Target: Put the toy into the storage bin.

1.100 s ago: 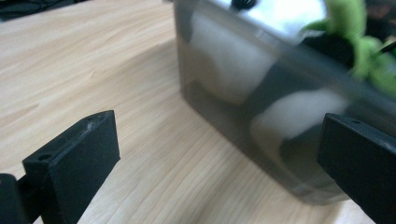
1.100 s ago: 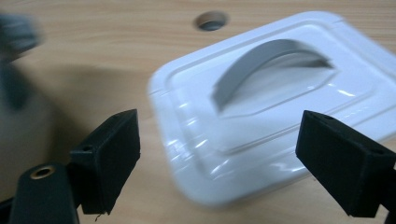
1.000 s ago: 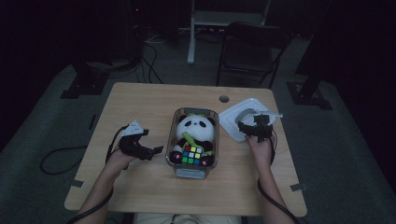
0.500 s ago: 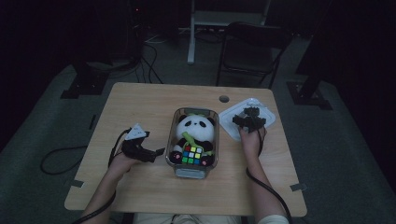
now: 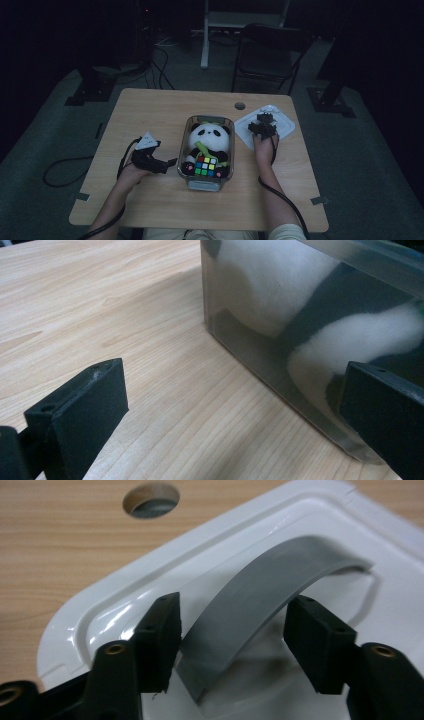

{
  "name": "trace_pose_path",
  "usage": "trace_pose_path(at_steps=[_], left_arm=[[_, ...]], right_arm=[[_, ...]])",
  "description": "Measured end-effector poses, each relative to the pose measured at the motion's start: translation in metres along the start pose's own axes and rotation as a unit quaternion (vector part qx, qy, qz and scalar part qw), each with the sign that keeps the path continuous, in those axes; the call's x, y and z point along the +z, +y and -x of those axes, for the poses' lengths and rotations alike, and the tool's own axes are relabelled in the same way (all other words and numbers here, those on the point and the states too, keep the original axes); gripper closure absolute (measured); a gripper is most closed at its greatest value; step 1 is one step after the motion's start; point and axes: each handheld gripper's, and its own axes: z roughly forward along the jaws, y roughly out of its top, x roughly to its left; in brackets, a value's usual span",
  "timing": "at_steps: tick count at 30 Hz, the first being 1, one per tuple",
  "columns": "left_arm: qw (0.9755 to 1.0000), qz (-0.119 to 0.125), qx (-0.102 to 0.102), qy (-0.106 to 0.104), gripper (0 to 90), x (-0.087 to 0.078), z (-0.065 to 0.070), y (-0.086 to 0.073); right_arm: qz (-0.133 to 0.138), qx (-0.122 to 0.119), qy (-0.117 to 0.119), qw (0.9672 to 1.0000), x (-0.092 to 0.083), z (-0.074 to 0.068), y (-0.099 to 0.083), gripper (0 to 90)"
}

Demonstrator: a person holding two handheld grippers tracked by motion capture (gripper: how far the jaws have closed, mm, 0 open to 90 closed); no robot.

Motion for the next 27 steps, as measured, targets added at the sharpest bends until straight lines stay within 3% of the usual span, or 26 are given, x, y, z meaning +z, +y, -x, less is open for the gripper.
trace_pose_path(at_steps=[3, 8, 13, 16, 20, 27], left_arm=[[1.0, 0.005, -0.003, 0.0, 0.5, -0.001, 0.0, 0.001], [1.0, 0.006, -0.003, -0.001, 0.5, 0.0, 0.0, 0.001], [1.0, 0.005, -0.002, -0.002, 0.5, 0.0, 0.001, 0.002], [1.0, 0.004, -0.001, -0.001, 0.5, 0.0, 0.002, 0.002], [1.0, 0.007, -0.001, 0.0, 0.5, -0.001, 0.002, 0.003], [0.9999, 0.01, -0.003, 0.001, 0.5, -0.003, 0.002, 0.004]], right_arm=[[0.0, -0.002, 0.016, 0.9999, 0.001, 0.0, -0.002, 54.5], [-0.005, -0.005, 0.038, 0.9993, -0.001, 0.0, -0.002, 58.6], [-0.009, -0.017, 0.076, 0.9969, -0.01, 0.005, -0.004, 64.1], [-0.013, -0.031, 0.119, 0.9923, -0.016, 0.01, -0.006, 66.2], [-0.018, -0.054, 0.158, 0.9859, -0.028, 0.016, -0.013, 68.6], [-0.047, -0.101, 0.218, 0.9695, -0.05, 0.029, -0.027, 69.7]])
